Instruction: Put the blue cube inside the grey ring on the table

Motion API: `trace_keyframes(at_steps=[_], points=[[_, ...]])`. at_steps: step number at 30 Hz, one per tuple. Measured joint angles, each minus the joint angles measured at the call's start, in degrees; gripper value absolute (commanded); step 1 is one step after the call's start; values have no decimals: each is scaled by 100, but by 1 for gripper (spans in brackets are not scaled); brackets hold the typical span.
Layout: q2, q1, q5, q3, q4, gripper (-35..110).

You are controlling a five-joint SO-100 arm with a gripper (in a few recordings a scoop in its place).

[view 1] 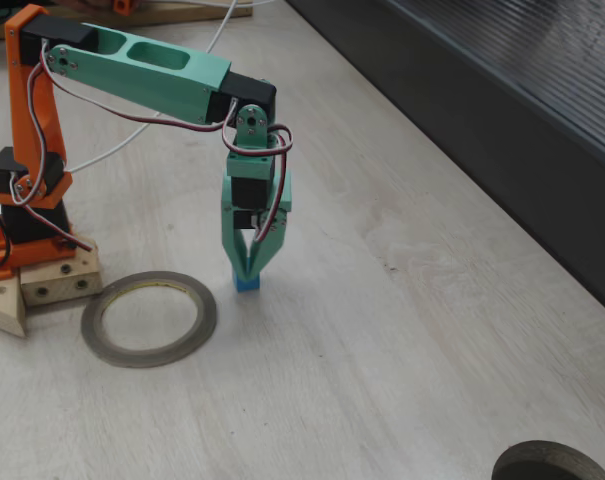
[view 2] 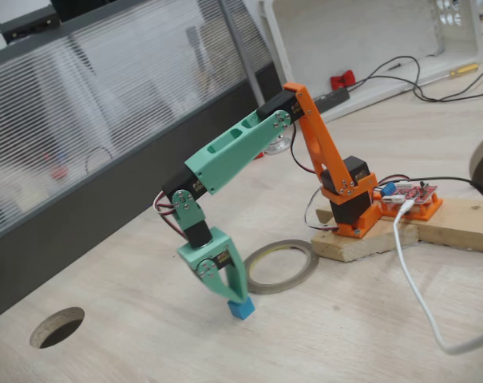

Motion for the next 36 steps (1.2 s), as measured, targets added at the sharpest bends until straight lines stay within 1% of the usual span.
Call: trace_keyframes(at_steps=[6,9,11,18,36], points=[[0,0,0,0,360,27],[0,0,0,0,369,34],[0,0,0,9,369,36],[0,0,0,-18,914,37],[-26,0,0,-18,967,37]])
